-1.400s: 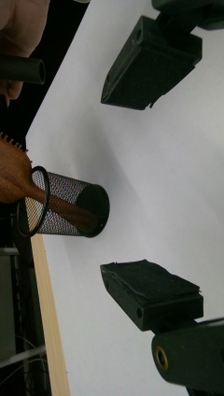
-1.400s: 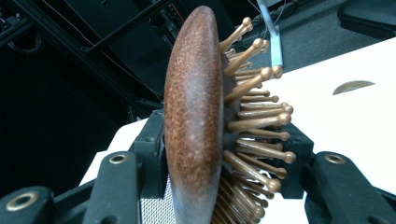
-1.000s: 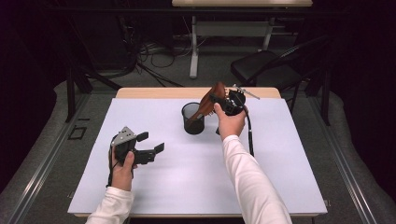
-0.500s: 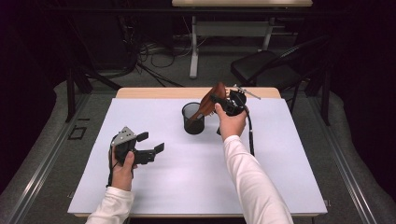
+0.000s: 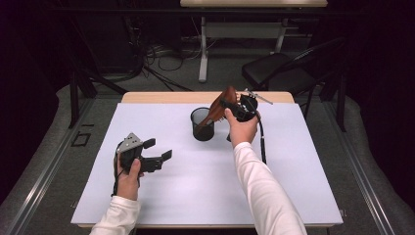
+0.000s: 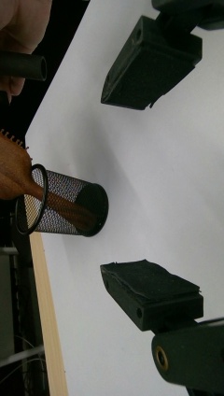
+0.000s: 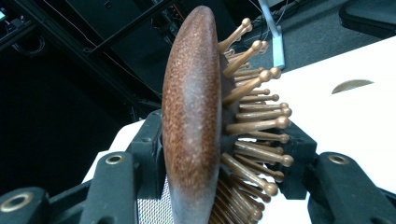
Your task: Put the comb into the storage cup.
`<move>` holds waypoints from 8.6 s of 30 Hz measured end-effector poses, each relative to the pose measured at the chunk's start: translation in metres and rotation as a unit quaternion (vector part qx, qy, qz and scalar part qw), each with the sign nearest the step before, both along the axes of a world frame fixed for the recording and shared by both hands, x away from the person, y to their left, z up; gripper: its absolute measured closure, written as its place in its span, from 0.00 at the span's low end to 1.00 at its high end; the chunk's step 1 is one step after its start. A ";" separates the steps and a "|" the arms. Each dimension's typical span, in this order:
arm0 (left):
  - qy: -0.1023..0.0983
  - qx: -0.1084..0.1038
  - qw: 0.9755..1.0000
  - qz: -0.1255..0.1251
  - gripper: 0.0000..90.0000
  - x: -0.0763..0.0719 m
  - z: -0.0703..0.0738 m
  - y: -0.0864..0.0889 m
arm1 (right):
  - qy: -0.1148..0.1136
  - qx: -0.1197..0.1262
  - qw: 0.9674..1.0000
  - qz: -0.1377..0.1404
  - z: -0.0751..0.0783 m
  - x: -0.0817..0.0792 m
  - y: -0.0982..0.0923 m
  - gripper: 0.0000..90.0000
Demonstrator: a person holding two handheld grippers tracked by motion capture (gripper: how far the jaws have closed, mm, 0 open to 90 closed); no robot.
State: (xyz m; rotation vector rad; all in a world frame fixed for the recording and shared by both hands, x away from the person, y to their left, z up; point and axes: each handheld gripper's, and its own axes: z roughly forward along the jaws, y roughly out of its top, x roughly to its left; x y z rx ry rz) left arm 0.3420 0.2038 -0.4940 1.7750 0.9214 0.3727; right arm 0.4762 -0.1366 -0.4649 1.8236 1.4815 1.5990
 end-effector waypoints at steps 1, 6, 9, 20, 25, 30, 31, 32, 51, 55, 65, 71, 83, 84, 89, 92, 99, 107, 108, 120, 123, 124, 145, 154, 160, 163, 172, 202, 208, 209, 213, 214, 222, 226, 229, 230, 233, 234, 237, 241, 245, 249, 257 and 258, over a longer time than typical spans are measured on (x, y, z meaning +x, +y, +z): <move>0.000 0.000 1.000 0.000 0.18 0.000 0.000 0.000 | -0.001 0.000 1.000 -0.001 0.000 0.000 0.000 0.50; 0.000 0.000 1.000 0.000 0.18 0.000 0.000 0.000 | -0.002 0.000 1.000 -0.001 0.000 0.000 0.000 0.50; 0.000 -0.001 1.000 0.000 0.18 0.000 0.000 0.000 | 0.001 0.000 1.000 -0.001 0.000 0.000 0.000 0.50; 0.001 0.000 1.000 0.000 0.18 0.000 0.000 0.000 | 0.006 -0.006 1.000 0.002 -0.001 0.000 -0.001 0.44; 0.001 0.000 1.000 0.000 0.18 0.000 0.000 0.000 | 0.004 -0.014 1.000 0.002 -0.001 0.000 0.000 0.42; 0.001 0.000 1.000 0.000 0.18 0.000 0.000 0.000 | -0.003 -0.014 1.000 -0.001 -0.001 0.001 0.000 0.37; 0.001 0.000 1.000 0.000 0.18 0.000 0.000 0.000 | 0.000 -0.016 1.000 0.000 -0.001 0.000 -0.001 0.37; 0.001 0.000 1.000 0.000 0.18 0.000 0.000 0.000 | -0.002 -0.014 1.000 0.000 -0.001 0.001 -0.001 0.37; 0.001 0.001 1.000 -0.001 0.18 0.000 -0.001 0.000 | -0.022 -0.024 0.999 -0.004 0.005 -0.001 -0.002 0.33; 0.001 0.001 1.000 0.000 0.18 0.000 -0.001 -0.001 | -0.027 -0.027 0.999 -0.007 0.008 -0.002 -0.004 0.32; 0.001 0.003 1.000 -0.001 0.18 0.000 -0.001 -0.002 | -0.035 -0.027 0.999 -0.005 0.017 -0.004 -0.008 0.32; 0.002 0.004 1.000 -0.001 0.18 0.000 -0.001 -0.002 | -0.042 -0.021 0.999 -0.008 0.023 -0.005 -0.011 0.32; 0.002 0.005 1.000 -0.001 0.18 0.000 -0.001 -0.001 | -0.062 -0.025 0.998 -0.001 0.038 -0.010 -0.017 0.32; 0.002 0.005 1.000 -0.001 0.18 0.000 -0.001 -0.001 | -0.067 -0.026 0.997 0.000 0.039 -0.011 -0.018 0.33; 0.001 0.006 1.000 -0.002 0.18 0.000 -0.002 -0.003 | -0.080 -0.030 0.996 0.002 0.046 -0.014 -0.021 0.35; 0.001 0.007 1.000 -0.003 0.18 0.000 -0.002 -0.003 | -0.086 -0.025 0.996 0.007 0.047 -0.015 -0.023 0.38; 0.001 0.006 1.000 -0.002 0.18 0.000 -0.002 -0.003 | -0.062 -0.017 0.998 0.024 0.049 -0.016 -0.029 0.41; 0.002 0.007 1.000 -0.001 0.18 0.000 -0.002 -0.004 | -0.059 -0.048 0.996 0.047 0.054 -0.022 -0.038 0.38; 0.003 0.007 1.000 -0.002 0.18 0.000 -0.002 -0.004 | -0.055 -0.055 0.996 0.048 0.056 -0.023 -0.040 0.37; 0.001 0.007 1.000 -0.001 0.18 -0.001 -0.002 -0.004 | -0.074 -0.093 0.990 0.079 0.068 -0.035 -0.056 0.31; 0.001 0.008 1.000 -0.002 0.18 -0.001 -0.002 -0.004 | -0.079 -0.108 0.987 0.083 0.069 -0.039 -0.058 0.29; 0.001 0.007 1.000 -0.002 0.18 -0.001 -0.002 -0.004 | -0.080 -0.110 0.987 0.085 0.070 -0.040 -0.059 0.28; 0.002 0.005 1.000 -0.001 0.18 -0.001 -0.002 -0.003 | -0.093 -0.123 0.979 0.133 0.073 -0.063 -0.067 0.09; 0.003 0.000 1.000 0.001 0.18 0.001 -0.001 -0.001 | -0.093 -0.131 0.977 0.143 0.073 -0.065 -0.065 0.00; 0.003 0.000 1.000 -0.001 0.18 0.001 -0.001 -0.001 | -0.089 -0.141 0.974 0.156 0.073 -0.067 -0.069 0.00; 0.003 0.002 1.000 -0.003 0.18 0.001 0.000 0.000 | -0.092 -0.156 0.969 0.166 0.074 -0.069 -0.072 0.00; 0.004 -0.004 1.000 -0.003 0.18 0.002 0.003 0.003 | -0.091 -0.186 0.961 0.181 0.076 -0.072 -0.073 0.00; 0.003 0.017 0.997 -0.071 0.18 -0.003 0.025 0.011 | -0.067 -0.241 0.940 0.233 0.070 -0.098 -0.064 0.01; 0.011 0.017 0.997 -0.076 0.18 -0.004 0.029 0.013 | -0.074 -0.239 0.937 0.242 0.067 -0.113 -0.064 0.01; 0.012 0.018 0.997 -0.076 0.18 -0.004 0.029 0.013 | -0.073 -0.235 0.938 0.243 0.066 -0.115 -0.064 0.01; 0.013 0.021 0.997 -0.077 0.18 -0.005 0.032 0.015 | -0.075 -0.231 0.938 0.249 0.063 -0.123 -0.067 0.01; 0.012 0.022 0.997 -0.077 0.18 -0.005 0.033 0.016 | -0.073 -0.231 0.937 0.250 0.062 -0.126 -0.068 0.01; 0.011 0.023 0.996 -0.080 0.18 -0.006 0.041 0.015 | -0.073 -0.226 0.940 0.244 0.057 -0.146 -0.083 0.01; 0.011 0.034 0.996 -0.081 0.18 -0.009 0.044 0.015 | -0.070 -0.227 0.942 0.237 0.054 -0.153 -0.092 0.02; 0.011 0.035 0.996 -0.078 0.18 -0.012 0.046 0.018 | -0.071 -0.225 0.944 0.231 0.052 -0.159 -0.098 0.02; 0.011 0.038 0.996 -0.078 0.18 -0.013 0.046 0.020 | -0.070 -0.223 0.945 0.230 0.051 -0.161 -0.101 0.02; 0.010 0.040 0.996 -0.079 0.18 -0.017 0.048 0.025 | -0.069 -0.218 0.947 0.224 0.047 -0.166 -0.108 0.02; 0.008 0.044 0.996 -0.078 0.18 -0.018 0.048 0.027 | -0.068 -0.217 0.948 0.222 0.046 -0.168 -0.111 0.02; 0.008 0.045 0.996 -0.074 0.18 -0.022 0.048 0.034 | -0.062 -0.213 0.951 0.216 0.039 -0.172 -0.119 0.02; 0.007 0.042 0.997 -0.063 0.18 -0.027 0.046 0.043 | -0.053 -0.208 0.955 0.206 0.029 -0.176 -0.129 0.03; 0.005 0.038 0.998 -0.055 0.18 -0.033 0.043 0.053 | -0.051 -0.206 0.957 0.197 0.021 -0.182 -0.137 0.03; 0.006 0.037 0.998 -0.046 0.18 -0.040 0.036 0.062 | -0.055 -0.206 0.959 0.188 0.013 -0.192 -0.143 0.03; -0.001 0.034 0.999 -0.031 0.18 -0.054 0.018 0.078 | -0.058 -0.215 0.961 0.165 -0.009 -0.210 -0.152 0.03; -0.001 0.033 0.999 -0.029 0.18 -0.056 0.015 0.080 | -0.054 -0.216 0.961 0.163 -0.012 -0.212 -0.153 0.03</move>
